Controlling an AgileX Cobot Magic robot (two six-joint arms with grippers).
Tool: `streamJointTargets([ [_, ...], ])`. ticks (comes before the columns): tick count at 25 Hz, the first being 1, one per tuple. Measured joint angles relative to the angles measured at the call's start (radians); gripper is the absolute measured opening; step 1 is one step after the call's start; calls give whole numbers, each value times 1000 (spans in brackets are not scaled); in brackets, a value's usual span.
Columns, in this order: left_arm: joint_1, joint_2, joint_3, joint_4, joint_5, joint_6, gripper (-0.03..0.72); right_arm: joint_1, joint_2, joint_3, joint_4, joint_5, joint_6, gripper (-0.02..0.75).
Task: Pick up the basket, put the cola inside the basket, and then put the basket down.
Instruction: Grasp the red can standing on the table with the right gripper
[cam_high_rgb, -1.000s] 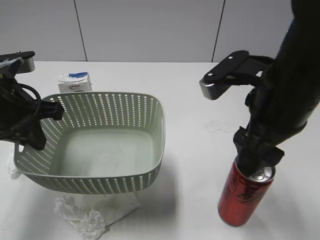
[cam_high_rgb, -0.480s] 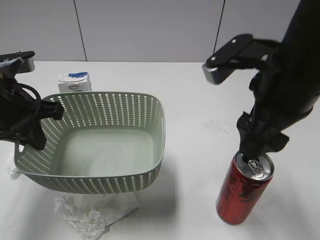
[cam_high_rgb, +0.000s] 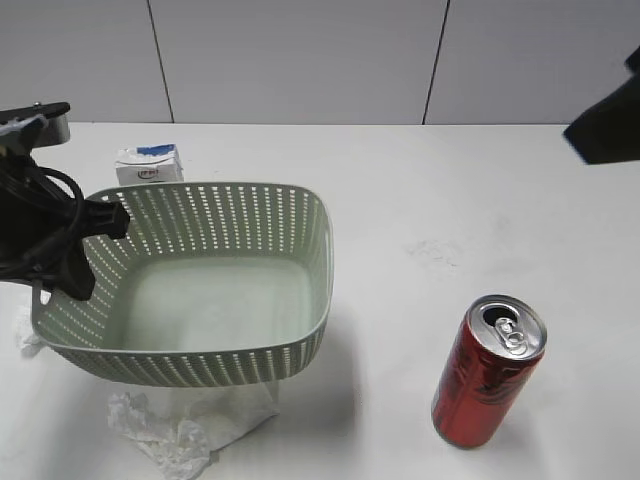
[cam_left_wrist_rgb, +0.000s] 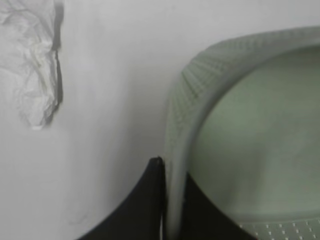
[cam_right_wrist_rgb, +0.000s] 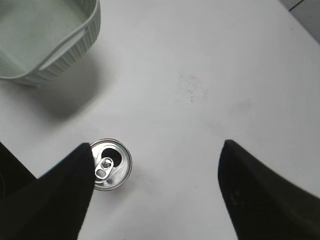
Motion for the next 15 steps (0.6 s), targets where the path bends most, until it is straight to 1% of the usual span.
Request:
streamJointTargets([
  [5, 0, 0, 0, -27, -1, 0, -4, 0, -192, 57, 4, -5, 11, 583],
  [13, -1, 4, -1, -35, -2, 0, -4, 0, -572, 289, 21, -15, 75, 583],
  [15, -10, 15, -6, -32, 5, 0, -4, 0, -671, 350, 22, -22, 82, 583],
])
